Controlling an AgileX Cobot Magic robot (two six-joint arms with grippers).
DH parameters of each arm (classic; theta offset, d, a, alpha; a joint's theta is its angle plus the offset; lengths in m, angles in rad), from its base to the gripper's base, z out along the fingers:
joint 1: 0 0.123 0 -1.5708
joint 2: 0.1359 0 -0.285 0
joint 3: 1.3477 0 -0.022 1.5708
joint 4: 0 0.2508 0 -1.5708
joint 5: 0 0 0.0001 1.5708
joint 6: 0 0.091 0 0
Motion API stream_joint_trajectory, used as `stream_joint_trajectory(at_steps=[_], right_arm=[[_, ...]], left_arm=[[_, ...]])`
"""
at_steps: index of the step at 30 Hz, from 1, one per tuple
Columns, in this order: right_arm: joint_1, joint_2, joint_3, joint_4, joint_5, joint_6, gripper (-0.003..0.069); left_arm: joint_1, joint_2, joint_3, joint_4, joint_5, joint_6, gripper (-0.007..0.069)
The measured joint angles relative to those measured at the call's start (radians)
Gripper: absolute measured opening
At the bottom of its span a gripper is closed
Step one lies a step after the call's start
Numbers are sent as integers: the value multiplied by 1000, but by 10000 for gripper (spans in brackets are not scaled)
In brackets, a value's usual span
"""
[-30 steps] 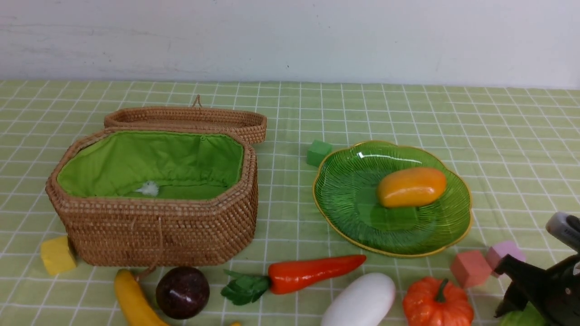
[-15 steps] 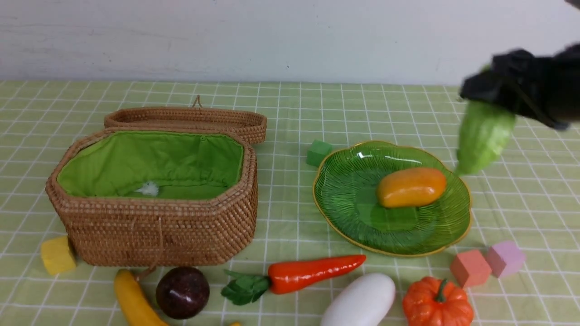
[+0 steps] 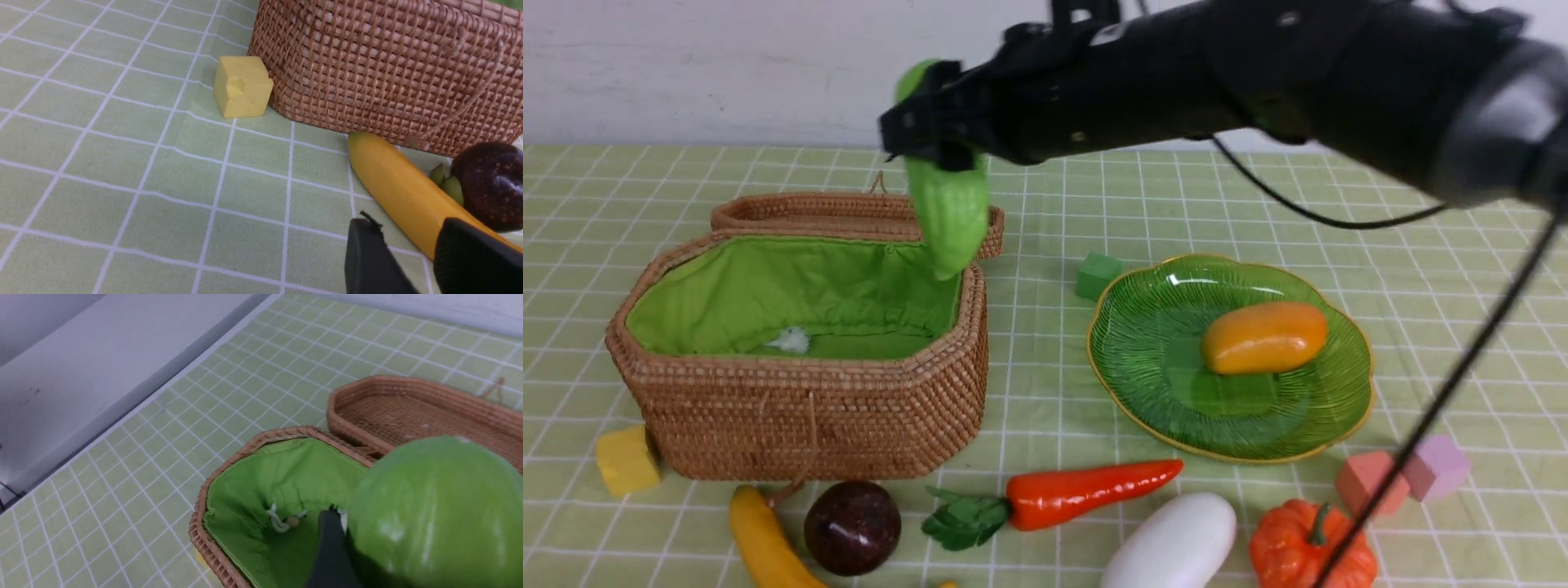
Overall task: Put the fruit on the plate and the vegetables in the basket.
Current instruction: Take a chayote with your right arm and place it on the basket on the left, then use the right arm to grab a pumpkin and put it into the left basket
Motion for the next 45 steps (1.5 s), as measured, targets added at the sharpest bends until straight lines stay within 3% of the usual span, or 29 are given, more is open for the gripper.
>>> stream_joint_trajectory(at_steps=[5,11,15,17,21,25,31,37,45], right_arm=[[55,161,-155,-6,-34,-63,449],[57,227,-173,-64,-40,-68,453],[57,231,-173,-90,-25,-68,540],[55,227,-178,-96,-4,-68,636],[41,211,-178,-98,68,-68,674],[-19,131,-178,-121,289,-68,629],[-158,-39,-182,-256,698,-68,495],[-275,-180,-21,-427,748,87,391],[-323,-278,382,-456,751,162,375]], left_arm=[[0,0,0,0,0,0,239],[0,0,0,0,0,0,239],[0,0,0,0,0,0,239],[0,0,0,0,0,0,239],[0,0,0,0,0,0,239],[0,0,0,0,0,0,239],[0,0,0,0,0,0,239],[0,0,0,0,0,0,239],[0,0,0,0,0,0,239]])
